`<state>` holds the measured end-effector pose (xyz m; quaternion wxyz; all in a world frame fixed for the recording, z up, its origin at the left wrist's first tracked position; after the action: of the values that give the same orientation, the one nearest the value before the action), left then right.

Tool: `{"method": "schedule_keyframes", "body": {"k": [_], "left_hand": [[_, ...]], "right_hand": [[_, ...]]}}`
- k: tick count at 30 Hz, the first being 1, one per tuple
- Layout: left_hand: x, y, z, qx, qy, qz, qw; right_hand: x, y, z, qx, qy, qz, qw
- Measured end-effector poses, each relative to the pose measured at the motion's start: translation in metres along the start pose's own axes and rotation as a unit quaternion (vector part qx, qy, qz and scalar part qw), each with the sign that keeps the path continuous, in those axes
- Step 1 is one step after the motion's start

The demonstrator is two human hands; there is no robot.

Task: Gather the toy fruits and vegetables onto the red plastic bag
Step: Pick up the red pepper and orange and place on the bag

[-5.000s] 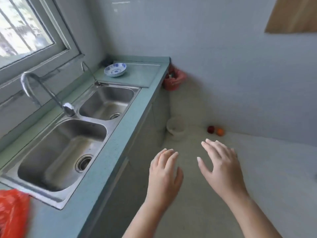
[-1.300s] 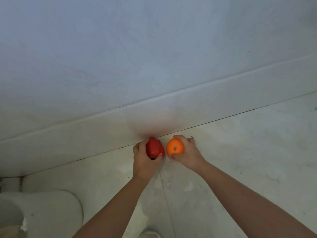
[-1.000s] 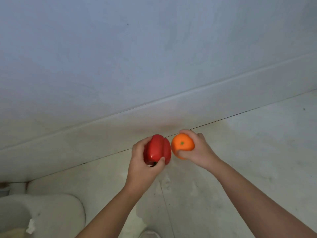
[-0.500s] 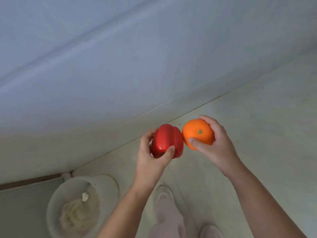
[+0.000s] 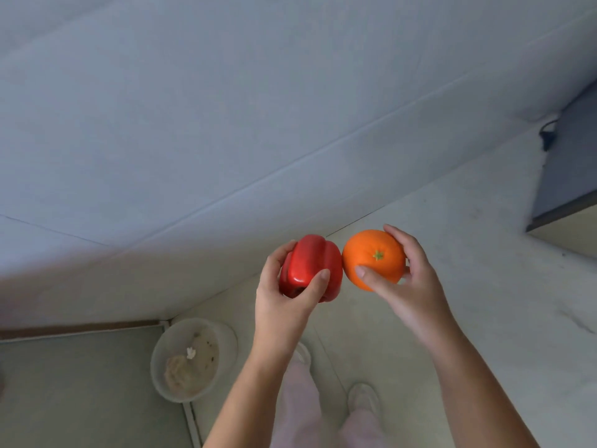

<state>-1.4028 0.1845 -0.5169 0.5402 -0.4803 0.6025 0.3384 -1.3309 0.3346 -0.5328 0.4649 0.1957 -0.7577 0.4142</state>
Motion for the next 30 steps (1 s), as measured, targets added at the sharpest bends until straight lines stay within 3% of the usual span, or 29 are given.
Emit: {"method": "schedule_keyframes", "body": {"k": [8, 16, 22, 30], "left_hand": [[-0.139, -0.039, 0.003, 0.04, 0.01, 0.074, 0.996], [-0.228, -0.057, 0.021, 0.102, -0.041, 0.131, 0.985], [-0.264, -0.06, 0.038, 0.228, -0.055, 0.159, 0.959], [-0.284, -0.063, 0.045, 0.442, -0.059, 0.184, 0.876]], "right_hand": [[0.105, -0.085, -0.071, -0.054, 0.028, -0.059, 0.996], [0.178, -0.161, -0.131, -0.136, 0.05, -0.148, 0.978], [0.2, -0.209, -0.162, -0.236, 0.046, -0.149, 0.959], [0.205, -0.267, -0.14, -0.409, 0.049, -0.079, 0.908]]}}
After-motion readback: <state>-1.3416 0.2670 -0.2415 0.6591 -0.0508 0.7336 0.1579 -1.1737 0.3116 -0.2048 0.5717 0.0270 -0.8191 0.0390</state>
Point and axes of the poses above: each hand's wrist, its own y-axis towards the middle knuckle, its own z-axis out of the palm, x = y × z, the point moved 1 cm from there along y, towards the middle knuckle, and after that the axes turned 10 degrees about z, right-handed, at the moved point
